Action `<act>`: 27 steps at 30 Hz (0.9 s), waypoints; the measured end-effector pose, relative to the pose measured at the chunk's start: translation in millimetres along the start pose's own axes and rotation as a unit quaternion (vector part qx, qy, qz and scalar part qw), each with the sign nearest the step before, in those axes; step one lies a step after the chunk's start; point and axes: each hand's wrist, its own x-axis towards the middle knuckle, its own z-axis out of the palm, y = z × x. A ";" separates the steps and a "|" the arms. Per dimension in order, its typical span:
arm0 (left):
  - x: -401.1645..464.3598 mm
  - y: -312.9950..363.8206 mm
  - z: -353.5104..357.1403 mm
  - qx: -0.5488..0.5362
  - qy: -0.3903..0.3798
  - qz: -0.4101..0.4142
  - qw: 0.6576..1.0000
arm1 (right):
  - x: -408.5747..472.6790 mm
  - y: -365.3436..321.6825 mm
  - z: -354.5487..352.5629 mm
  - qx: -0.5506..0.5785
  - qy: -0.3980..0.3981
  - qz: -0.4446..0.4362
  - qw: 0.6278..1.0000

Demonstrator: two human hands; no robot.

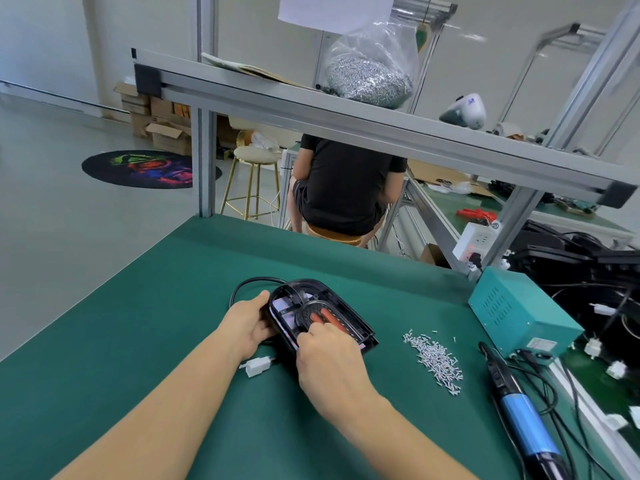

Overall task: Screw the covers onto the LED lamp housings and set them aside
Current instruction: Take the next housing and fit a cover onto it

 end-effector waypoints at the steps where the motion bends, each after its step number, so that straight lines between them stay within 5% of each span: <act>1: -0.1 0.0 -0.1 0.001 0.000 0.001 1.000 | 0.0 -0.4 0.2 -0.004 -0.002 0.001 1.000; 12: -4.2 -2.8 4.3 0.043 0.023 0.018 0.999 | -12.7 3.7 14.5 0.075 -0.086 -0.004 0.993; 19: -1.7 -4.5 4.7 0.096 0.060 0.054 0.992 | -27.2 19.2 14.1 0.121 -0.010 -0.027 0.992; 23: 1.8 -13.4 6.4 0.352 0.127 0.203 0.905 | -44.8 34.2 7.1 0.141 0.036 -0.027 0.989; 27: -0.7 -15.3 6.7 0.461 0.150 0.243 0.840 | -67.8 70.1 0.4 0.112 0.056 0.050 0.991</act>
